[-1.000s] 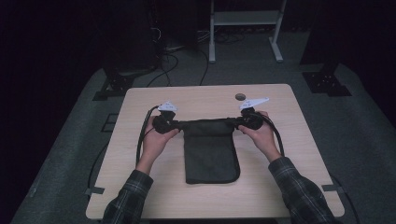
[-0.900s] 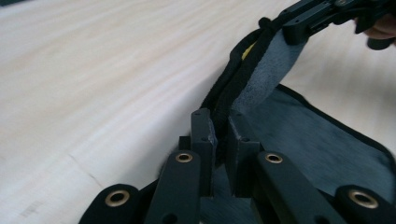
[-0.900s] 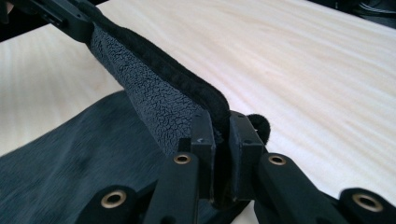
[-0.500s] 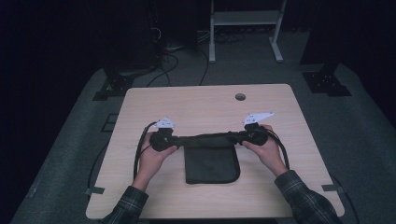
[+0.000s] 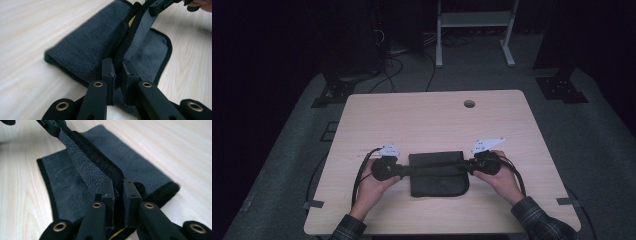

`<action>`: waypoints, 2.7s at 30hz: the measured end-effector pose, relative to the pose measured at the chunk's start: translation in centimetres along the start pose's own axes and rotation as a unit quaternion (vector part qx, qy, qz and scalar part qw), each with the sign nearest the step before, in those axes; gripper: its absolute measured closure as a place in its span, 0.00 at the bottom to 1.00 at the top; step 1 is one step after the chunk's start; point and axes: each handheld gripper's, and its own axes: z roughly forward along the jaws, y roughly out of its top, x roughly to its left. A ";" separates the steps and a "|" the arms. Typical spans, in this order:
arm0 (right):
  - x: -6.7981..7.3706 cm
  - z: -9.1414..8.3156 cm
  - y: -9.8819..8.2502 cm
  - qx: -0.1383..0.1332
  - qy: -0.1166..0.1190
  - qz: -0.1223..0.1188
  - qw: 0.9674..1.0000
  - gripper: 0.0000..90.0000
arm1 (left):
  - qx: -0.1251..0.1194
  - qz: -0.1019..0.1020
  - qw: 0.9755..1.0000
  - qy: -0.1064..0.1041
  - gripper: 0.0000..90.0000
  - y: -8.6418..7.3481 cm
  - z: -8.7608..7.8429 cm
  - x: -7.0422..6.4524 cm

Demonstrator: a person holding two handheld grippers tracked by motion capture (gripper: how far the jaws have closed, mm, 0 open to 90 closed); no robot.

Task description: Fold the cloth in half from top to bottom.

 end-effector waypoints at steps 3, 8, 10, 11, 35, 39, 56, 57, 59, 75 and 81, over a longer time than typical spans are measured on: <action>0.4 0.1 -0.6 0.010 0.004 0.000 1.000 0.89 | 0.015 0.002 1.000 -0.006 0.92 -0.5 0.2 -0.3; 1.0 0.2 -1.6 0.026 0.010 -0.001 1.000 0.83 | 0.040 0.002 0.999 -0.010 0.89 -1.5 0.8 -0.8; 1.3 0.0 -2.2 0.032 0.016 0.001 0.999 0.78 | 0.045 0.003 0.999 -0.012 0.82 -1.8 0.9 -1.0; 1.3 0.0 -2.2 0.032 0.016 0.001 0.999 0.78 | 0.045 0.004 0.999 -0.013 0.82 -1.9 0.8 -1.2; 1.7 -3.9 -2.3 -0.030 0.014 0.014 0.999 0.92 | -0.023 -0.005 1.000 -0.008 0.96 -1.3 -1.1 -1.2; 2.2 -1.2 -1.7 0.002 0.024 -0.006 1.000 0.93 | 0.007 0.005 1.000 -0.022 0.95 -1.5 0.6 -1.8; 2.4 -1.6 -3.5 0.015 -0.012 -0.020 1.000 0.61 | 0.001 0.020 1.000 0.020 0.55 -3.0 -1.3 -2.9; 2.4 -1.6 -3.5 0.015 -0.012 -0.020 1.000 0.61 | 0.001 0.020 1.000 0.020 0.51 -3.0 -1.3 -2.9; 1.9 -2.2 -3.7 0.010 -0.028 -0.008 1.000 0.55 | -0.006 0.018 0.999 0.037 0.43 -3.2 -1.9 -2.3; -2.3 -7.2 -8.2 0.045 -0.125 0.066 0.989 0.30 | 0.031 -0.002 0.989 0.148 0.13 -7.1 -5.3 1.2; -2.6 -8.0 -9.5 0.065 -0.152 0.065 0.984 0.22 | 0.038 -0.013 0.989 0.145 0.10 -8.6 -6.2 1.8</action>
